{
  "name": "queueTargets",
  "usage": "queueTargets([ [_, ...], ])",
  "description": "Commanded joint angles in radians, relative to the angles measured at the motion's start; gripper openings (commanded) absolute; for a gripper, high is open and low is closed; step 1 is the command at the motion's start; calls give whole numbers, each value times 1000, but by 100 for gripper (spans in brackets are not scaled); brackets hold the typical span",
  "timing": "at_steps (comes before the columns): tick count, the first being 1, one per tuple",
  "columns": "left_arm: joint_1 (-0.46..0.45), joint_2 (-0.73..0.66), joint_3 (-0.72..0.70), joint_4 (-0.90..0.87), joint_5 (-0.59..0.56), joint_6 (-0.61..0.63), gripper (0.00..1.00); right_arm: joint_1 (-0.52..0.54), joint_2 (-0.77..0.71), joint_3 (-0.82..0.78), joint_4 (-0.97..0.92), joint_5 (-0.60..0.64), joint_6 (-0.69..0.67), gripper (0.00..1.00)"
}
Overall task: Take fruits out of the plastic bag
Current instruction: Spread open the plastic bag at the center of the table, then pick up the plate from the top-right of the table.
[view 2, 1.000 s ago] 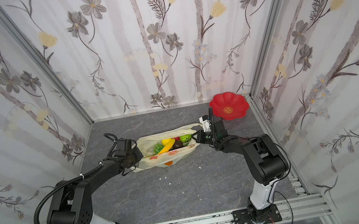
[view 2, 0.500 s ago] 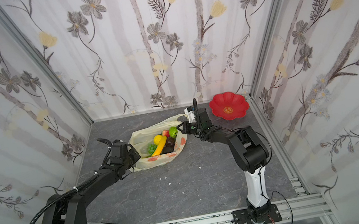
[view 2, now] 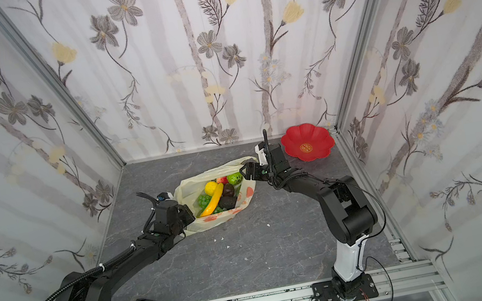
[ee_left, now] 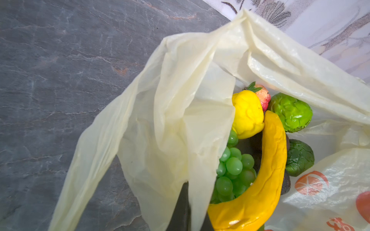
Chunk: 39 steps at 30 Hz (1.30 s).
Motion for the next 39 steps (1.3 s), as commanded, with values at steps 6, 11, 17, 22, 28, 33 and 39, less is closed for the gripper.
queueTargets([
  [6, -23, 8, 11, 54, -44, 25, 0, -5, -163, -108, -54, 41, -39, 91],
  [11, -44, 12, 10, 66, -56, 53, 0, -104, -272, -184, -57, 84, -35, 90],
  [17, -88, 18, 5, 94, -82, 97, 0, -319, -286, -249, 40, 108, 84, 89],
  [22, -100, 19, -10, 117, -92, 112, 0, -434, -233, -262, 158, 118, 208, 86],
  [28, -100, 12, -27, 131, -72, 107, 0, -516, -115, -200, 220, 146, 304, 80],
  [33, -101, 1, -39, 140, -67, 105, 0, -548, 0, -111, 200, 165, 346, 75],
  [39, -100, -6, -45, 144, -61, 106, 0, -562, 110, 5, 119, 194, 357, 70],
])
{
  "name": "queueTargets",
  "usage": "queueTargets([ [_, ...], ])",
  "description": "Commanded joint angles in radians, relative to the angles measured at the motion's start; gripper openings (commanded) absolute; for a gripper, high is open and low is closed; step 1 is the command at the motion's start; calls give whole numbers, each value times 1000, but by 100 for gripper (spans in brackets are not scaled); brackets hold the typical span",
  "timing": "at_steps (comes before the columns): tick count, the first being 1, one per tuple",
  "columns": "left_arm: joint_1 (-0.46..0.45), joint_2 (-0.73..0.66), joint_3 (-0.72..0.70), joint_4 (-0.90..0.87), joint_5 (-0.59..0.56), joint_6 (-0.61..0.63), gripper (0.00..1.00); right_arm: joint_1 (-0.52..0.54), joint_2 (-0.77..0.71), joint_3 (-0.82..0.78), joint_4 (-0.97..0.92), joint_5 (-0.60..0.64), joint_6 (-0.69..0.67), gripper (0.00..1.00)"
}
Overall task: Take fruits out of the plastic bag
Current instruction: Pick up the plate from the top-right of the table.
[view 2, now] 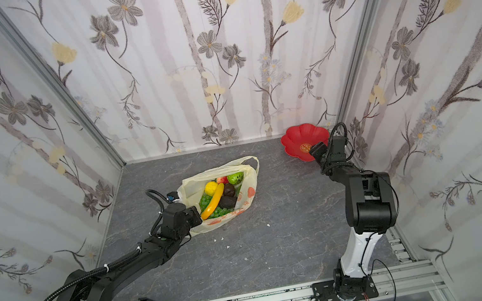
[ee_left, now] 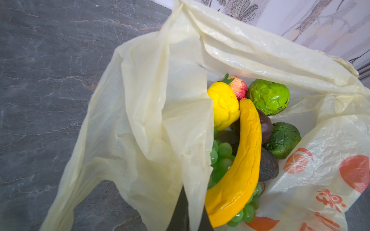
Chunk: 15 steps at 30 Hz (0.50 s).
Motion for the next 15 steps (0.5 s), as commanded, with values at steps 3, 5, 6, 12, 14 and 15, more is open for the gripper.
queueTargets([
  [3, 0, -5, -5, 36, 5, -3, 0, -3, 70, 79, -47, 40, 29, 69],
  [5, 0, -3, -5, 38, 6, -3, 0, -3, 101, 117, -87, 44, 33, 67],
  [6, 0, -3, -5, 38, 5, -4, 0, -4, 109, 123, -95, 48, 36, 67],
  [12, -1, -3, -3, 39, 2, -4, 0, -3, 144, 153, -127, 66, 53, 67],
  [14, 0, -1, -3, 39, 4, -6, 0, -2, 134, 136, -113, 81, 59, 68],
  [15, 0, -1, -3, 39, 4, -6, 0, -1, 133, 129, -104, 82, 60, 69],
])
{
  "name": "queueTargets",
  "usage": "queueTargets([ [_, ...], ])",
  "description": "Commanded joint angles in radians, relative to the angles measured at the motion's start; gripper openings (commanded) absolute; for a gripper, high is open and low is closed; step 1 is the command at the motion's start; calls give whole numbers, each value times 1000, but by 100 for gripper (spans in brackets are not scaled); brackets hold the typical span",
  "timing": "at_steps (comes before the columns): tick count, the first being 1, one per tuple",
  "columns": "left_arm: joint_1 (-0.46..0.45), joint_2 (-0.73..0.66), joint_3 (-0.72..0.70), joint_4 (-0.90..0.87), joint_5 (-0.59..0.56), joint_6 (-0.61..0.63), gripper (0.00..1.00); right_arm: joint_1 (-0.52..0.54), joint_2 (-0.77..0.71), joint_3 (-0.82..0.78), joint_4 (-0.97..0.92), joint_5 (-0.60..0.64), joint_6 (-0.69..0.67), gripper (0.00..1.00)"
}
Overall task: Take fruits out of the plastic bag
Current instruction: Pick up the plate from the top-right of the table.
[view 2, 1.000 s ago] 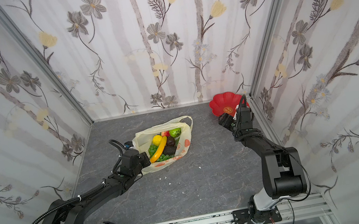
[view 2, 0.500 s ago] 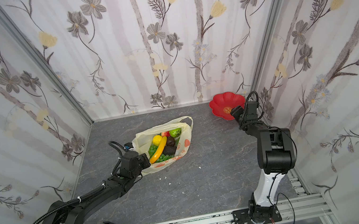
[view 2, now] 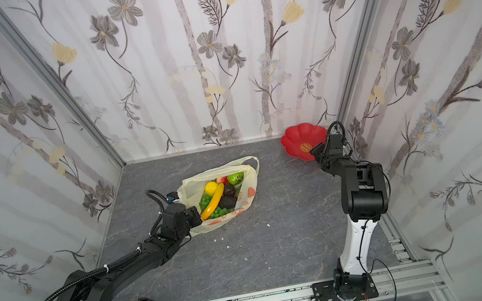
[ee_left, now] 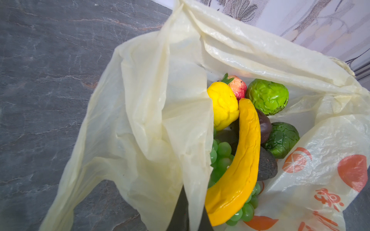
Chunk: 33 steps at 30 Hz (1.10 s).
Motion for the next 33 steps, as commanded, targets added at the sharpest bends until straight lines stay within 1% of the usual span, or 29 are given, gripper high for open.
queueTargets([
  [1, 0, 1, -1, 36, -2, -2, 0, 1, 1, -5, 13, 28, 25, 69],
  [6, 0, 2, 0, 36, -2, -3, 0, 1, 26, 18, 11, 17, 25, 68],
  [9, 0, 2, -1, 36, -2, -4, 0, 1, 47, 47, 6, 4, 28, 64],
  [14, 0, 2, -2, 36, -2, -3, 0, 1, 79, 85, -4, -14, 29, 50],
  [20, 0, 0, -1, 36, -2, -9, 0, 1, 100, 103, -4, -39, 37, 36],
  [28, 0, -9, -5, 36, -3, -7, 0, 1, 123, 115, -4, -65, 39, 22],
  [33, -1, -11, -7, 34, -5, -7, 0, 0, 104, 94, 4, -69, 38, 11],
])
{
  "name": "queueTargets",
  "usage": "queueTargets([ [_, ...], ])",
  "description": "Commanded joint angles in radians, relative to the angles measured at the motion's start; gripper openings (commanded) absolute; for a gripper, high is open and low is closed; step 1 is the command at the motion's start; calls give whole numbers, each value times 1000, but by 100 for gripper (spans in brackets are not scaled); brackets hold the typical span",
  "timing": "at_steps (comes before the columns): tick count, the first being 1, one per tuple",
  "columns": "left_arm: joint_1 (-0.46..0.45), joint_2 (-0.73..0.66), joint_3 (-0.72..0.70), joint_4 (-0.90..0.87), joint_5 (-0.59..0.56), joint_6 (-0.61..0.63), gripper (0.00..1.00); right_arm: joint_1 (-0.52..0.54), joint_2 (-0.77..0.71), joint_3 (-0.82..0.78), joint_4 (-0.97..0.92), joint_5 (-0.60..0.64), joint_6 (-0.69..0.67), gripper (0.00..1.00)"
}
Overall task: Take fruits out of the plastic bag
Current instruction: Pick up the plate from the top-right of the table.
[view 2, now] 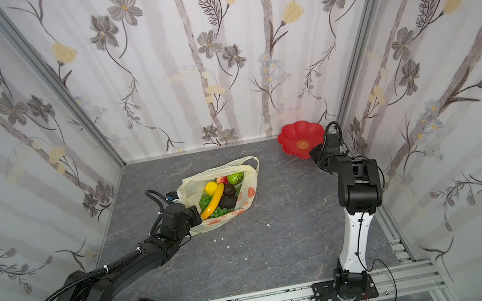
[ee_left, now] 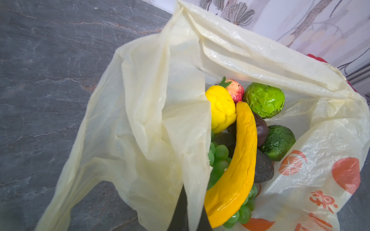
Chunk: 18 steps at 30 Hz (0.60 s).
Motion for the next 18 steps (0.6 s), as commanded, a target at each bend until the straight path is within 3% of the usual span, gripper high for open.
queueTargets([
  [1, -1, -7, -3, 24, -4, 0, 0, -1, -22, -23, 21, -10, 4, 10],
  [10, -2, -23, -5, 24, -16, 0, 0, -6, -167, -246, 118, -67, -18, 1],
  [18, 0, -24, -4, 24, -35, -7, 0, -8, -425, -661, 209, -171, -88, 0],
])
